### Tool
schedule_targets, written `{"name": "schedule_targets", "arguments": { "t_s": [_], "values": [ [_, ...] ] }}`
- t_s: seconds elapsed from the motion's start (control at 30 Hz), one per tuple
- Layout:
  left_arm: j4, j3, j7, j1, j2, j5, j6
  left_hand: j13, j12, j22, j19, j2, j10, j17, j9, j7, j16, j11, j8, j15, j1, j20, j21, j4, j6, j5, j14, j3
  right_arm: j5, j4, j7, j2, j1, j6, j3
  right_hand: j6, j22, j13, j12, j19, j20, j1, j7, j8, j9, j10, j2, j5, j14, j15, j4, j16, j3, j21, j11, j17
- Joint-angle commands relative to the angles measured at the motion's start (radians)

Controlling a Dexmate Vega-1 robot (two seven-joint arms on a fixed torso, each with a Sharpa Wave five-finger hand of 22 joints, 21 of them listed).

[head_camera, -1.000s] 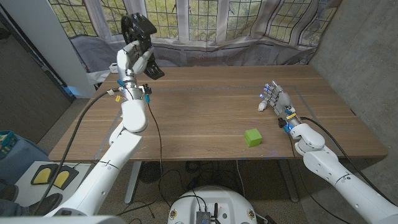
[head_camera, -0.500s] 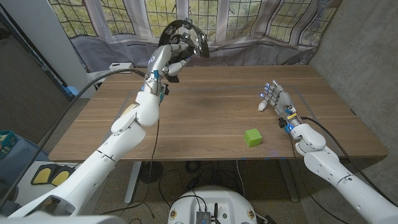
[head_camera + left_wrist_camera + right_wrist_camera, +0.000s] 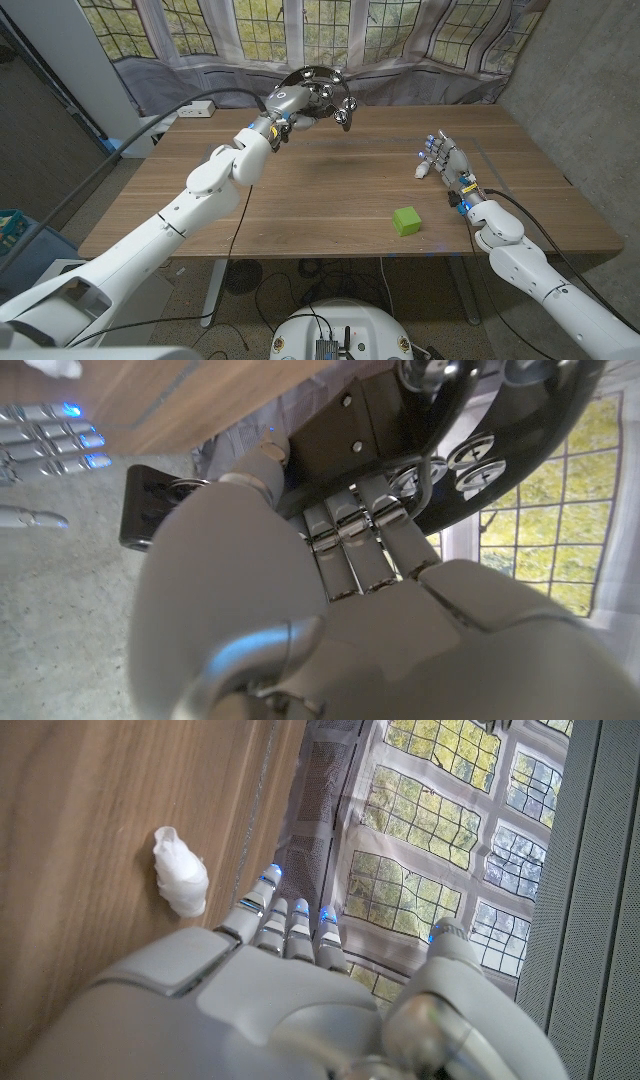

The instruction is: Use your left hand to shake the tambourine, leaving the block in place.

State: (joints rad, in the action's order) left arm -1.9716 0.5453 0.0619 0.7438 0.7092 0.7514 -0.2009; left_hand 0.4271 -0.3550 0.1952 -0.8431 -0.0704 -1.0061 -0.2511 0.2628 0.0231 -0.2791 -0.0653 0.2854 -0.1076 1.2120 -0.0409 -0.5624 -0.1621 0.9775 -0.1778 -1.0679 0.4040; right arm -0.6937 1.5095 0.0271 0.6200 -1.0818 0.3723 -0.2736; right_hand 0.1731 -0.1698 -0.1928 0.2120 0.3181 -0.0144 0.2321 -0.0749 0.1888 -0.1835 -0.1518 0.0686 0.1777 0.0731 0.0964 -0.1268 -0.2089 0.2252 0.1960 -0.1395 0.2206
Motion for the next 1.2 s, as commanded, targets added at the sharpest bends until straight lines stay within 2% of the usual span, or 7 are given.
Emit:
{"name": "schedule_targets", "arguments": {
  "t_s": [0.03, 0.37, 0.57, 1.2],
  "values": [
    [0.001, 0.042, -0.098, -0.028, 0.062, -0.059, -0.008, 0.145, 0.002, 0.003, 0.005, -0.073, -0.028, -0.020, 0.003, 0.021, -0.005, -0.029, 0.006, -0.076, 0.003, 0.004, -0.007, 0.009, 0.022, -0.006, -0.070, 0.015, -0.002, -0.003, 0.000, -0.004, 0.001, -0.010, -0.006, 0.004, -0.003, -0.002, 0.001, 0.009, 0.004, 0.010, -0.007, 0.002, -0.003, -0.008, 0.002, 0.002, 0.005, 0.001, -0.004, 0.001, 0.006, 0.001, 0.000, 0.004],
    [-0.002, 0.022, -0.037, 0.023, 0.100, -0.106, 0.012, 0.149, 0.004, 0.002, 0.006, -0.073, -0.030, -0.022, 0.004, 0.021, -0.007, -0.026, 0.007, -0.075, 0.003, 0.005, -0.012, 0.008, 0.023, -0.006, -0.071, 0.017, -0.003, -0.018, 0.010, -0.012, 0.018, -0.017, -0.016, 0.004, -0.003, -0.002, 0.001, 0.010, 0.004, 0.010, -0.007, 0.001, -0.003, -0.008, 0.003, 0.002, 0.006, 0.000, -0.003, 0.001, 0.006, 0.001, 0.000, 0.005],
    [-0.010, 0.016, -0.039, 0.044, 0.123, -0.133, 0.020, 0.151, 0.005, 0.002, 0.006, -0.072, -0.031, -0.023, 0.005, 0.023, -0.009, -0.027, 0.007, -0.075, 0.002, 0.005, -0.015, 0.008, 0.024, -0.006, -0.073, 0.018, -0.001, -0.024, 0.015, -0.013, 0.026, -0.017, -0.020, 0.004, -0.003, -0.002, 0.001, 0.010, 0.004, 0.011, -0.008, 0.002, -0.003, -0.008, 0.003, 0.002, 0.006, 0.000, -0.003, 0.001, 0.006, 0.001, 0.001, 0.004],
    [-0.106, -0.018, -0.041, 0.155, 0.192, -0.156, -0.039, 0.159, 0.008, 0.002, 0.006, -0.071, -0.036, -0.025, 0.007, 0.022, -0.011, -0.024, 0.009, -0.074, 0.001, 0.006, -0.025, 0.007, 0.026, -0.006, -0.075, 0.022, -0.009, -0.039, 0.045, -0.015, 0.032, -0.009, -0.029, 0.005, -0.003, -0.002, 0.000, 0.010, 0.004, 0.012, -0.008, 0.002, -0.003, -0.008, 0.003, 0.002, 0.005, 0.000, -0.004, 0.002, 0.006, 0.001, 0.001, 0.004]
  ]
}}
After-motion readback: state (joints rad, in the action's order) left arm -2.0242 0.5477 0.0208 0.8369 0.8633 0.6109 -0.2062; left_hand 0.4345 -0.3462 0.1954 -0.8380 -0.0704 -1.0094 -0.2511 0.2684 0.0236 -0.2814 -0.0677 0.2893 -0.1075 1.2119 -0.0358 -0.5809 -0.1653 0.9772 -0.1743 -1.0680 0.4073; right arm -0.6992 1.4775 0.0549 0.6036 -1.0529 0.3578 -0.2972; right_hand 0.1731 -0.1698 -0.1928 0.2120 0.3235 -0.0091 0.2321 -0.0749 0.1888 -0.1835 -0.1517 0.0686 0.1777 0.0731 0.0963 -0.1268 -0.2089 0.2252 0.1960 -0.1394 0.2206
